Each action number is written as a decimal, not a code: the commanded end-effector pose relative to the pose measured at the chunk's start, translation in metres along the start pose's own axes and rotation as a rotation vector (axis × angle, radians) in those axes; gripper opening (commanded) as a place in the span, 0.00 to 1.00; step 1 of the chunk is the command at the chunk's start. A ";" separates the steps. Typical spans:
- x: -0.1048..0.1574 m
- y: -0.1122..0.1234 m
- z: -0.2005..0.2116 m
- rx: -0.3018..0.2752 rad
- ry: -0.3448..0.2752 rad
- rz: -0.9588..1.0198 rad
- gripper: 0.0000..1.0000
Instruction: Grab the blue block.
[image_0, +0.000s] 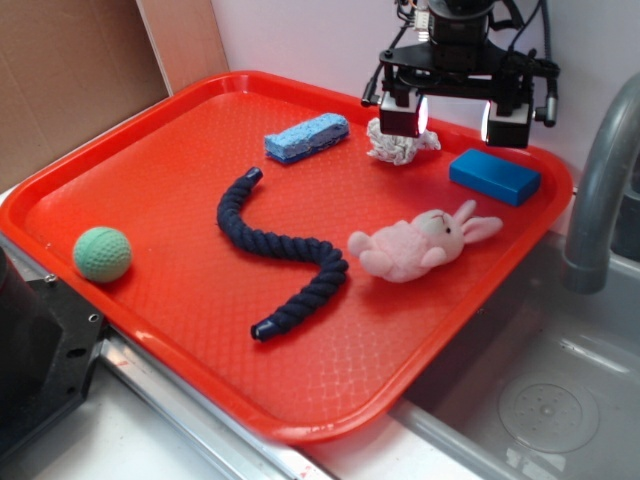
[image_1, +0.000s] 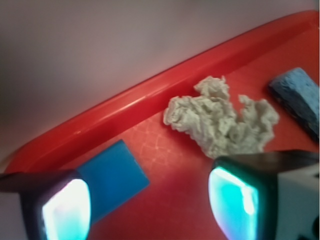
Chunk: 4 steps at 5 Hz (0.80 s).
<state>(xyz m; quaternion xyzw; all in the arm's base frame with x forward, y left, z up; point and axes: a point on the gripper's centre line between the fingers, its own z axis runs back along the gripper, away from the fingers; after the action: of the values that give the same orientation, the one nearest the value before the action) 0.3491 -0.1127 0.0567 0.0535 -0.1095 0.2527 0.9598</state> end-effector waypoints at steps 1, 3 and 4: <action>-0.013 0.011 -0.011 -0.026 -0.104 -0.079 1.00; 0.007 0.004 -0.012 -0.060 -0.035 -0.096 1.00; -0.005 0.021 0.019 -0.091 0.046 -0.091 1.00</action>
<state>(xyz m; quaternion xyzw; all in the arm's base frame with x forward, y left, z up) 0.3193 -0.1042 0.0464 0.0336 -0.0568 0.2042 0.9767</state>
